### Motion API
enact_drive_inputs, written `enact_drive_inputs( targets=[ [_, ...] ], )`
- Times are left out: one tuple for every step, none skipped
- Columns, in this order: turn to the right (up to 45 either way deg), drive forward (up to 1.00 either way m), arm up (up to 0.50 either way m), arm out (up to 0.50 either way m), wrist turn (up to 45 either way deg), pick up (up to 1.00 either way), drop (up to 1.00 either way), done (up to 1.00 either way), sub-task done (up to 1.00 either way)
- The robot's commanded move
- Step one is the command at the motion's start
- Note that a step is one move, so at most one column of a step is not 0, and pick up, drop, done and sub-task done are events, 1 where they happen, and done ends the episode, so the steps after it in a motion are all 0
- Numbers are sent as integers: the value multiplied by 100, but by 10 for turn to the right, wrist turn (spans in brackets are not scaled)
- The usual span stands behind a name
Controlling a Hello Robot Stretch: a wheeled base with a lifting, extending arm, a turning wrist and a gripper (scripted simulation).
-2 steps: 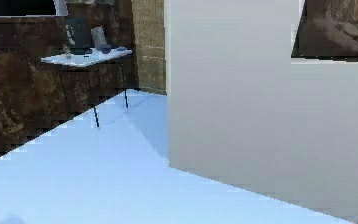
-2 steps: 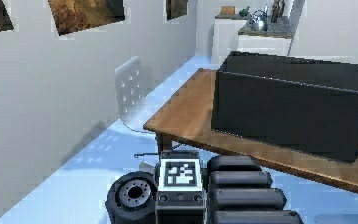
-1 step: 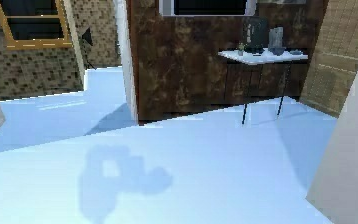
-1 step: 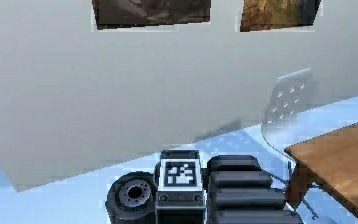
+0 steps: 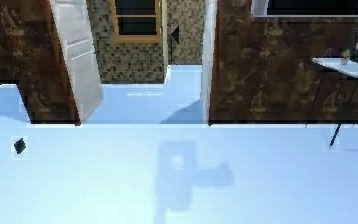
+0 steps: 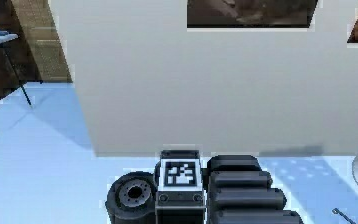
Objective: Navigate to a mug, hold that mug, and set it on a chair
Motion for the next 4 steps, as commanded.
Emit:
enact_drive_inputs(
  targets=[
    [0,10,0,0,0,0,0,0,0],
    [-450,0,0,0,0,0,0,0,0],
    [-420,0,0,0,0,0,0,0,0],
    [0,100,0,0,0,0,0,0,0]
  ],
)
